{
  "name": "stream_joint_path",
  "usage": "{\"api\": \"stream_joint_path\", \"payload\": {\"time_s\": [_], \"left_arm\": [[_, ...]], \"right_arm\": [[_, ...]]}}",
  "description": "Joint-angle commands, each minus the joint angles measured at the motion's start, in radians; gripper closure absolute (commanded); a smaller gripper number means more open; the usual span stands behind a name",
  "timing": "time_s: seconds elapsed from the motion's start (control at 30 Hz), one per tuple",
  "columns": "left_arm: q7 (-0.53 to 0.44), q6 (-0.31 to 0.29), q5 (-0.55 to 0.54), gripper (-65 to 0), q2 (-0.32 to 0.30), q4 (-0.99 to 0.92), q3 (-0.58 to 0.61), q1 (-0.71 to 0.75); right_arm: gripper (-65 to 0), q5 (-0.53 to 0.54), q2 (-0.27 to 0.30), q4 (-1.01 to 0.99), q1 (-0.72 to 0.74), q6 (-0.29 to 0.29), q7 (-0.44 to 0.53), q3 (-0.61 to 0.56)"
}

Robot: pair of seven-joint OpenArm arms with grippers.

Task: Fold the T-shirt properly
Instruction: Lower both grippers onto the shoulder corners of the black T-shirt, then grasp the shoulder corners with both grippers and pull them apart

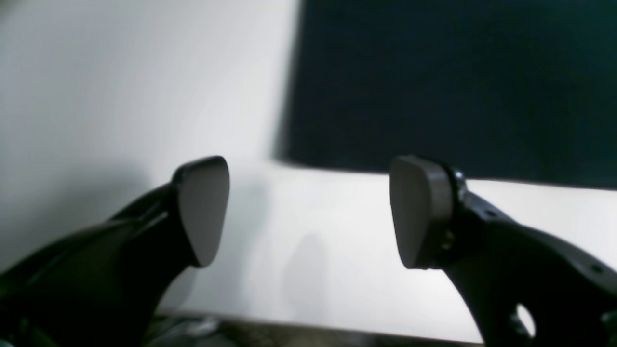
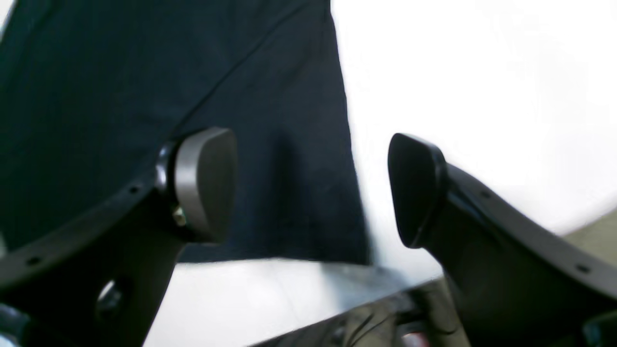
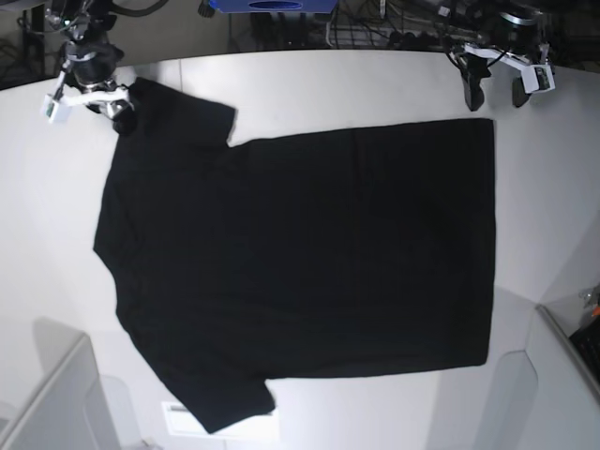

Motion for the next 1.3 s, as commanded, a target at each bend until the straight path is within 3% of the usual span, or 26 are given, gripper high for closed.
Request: {"api": "stream_joint_path", "payload": {"time_s": [0.0, 0.23, 0.33, 0.5, 0.73, 0.87, 1.1, 1.27], "left_arm": [[-0.017, 0.005, -0.039, -49.5, -0.013, -0.008, -0.01, 0.008], [-0.017, 0.005, -0.08, -49.5, -0.044, -0.082, -0.01, 0.0], [-0.017, 0.01, -0.082, -49.9, -0.044, -0.086, -0.011, 0.0], [-0.017, 0.01, -0.086, -49.5, -0.041, -0.09, -0.011, 0.0], [-0.017, 0.01, -0.341, -49.5, -0.056, -0.163, -0.011, -0.023], [-0.017, 0.01, -0.352, -49.4, -0.079, -0.202, -0.003, -0.046], [0.005, 0.01, -0.355, -49.4, -0.078, -0.211, 0.004, -0.091], [0.273, 0.01, -0.355, -49.2, -0.044, -0.249, -0.072, -0.193]], "right_arm": [[-45.9, 0.034, 0.021, -0.012, -0.004, 0.009, 0.02, 0.003], [-45.9, 0.063, 0.045, -0.179, 0.027, 0.021, 0.02, -0.024], [-45.6, 0.063, 0.054, -0.195, 0.022, 0.067, 0.02, -0.07], [-35.1, 0.063, 0.051, -0.202, 0.013, 0.085, 0.02, -0.119], [-33.5, 0.063, 0.051, -0.247, 0.019, 0.085, 0.02, -0.116], [-32.3, 0.063, 0.051, -0.258, 0.019, 0.085, 0.022, -0.116], [0.0, 0.063, 0.057, -0.258, 0.021, 0.087, 0.02, -0.116], [0.0, 0.063, 0.057, -0.258, 0.025, 0.087, 0.02, -0.118]]}}
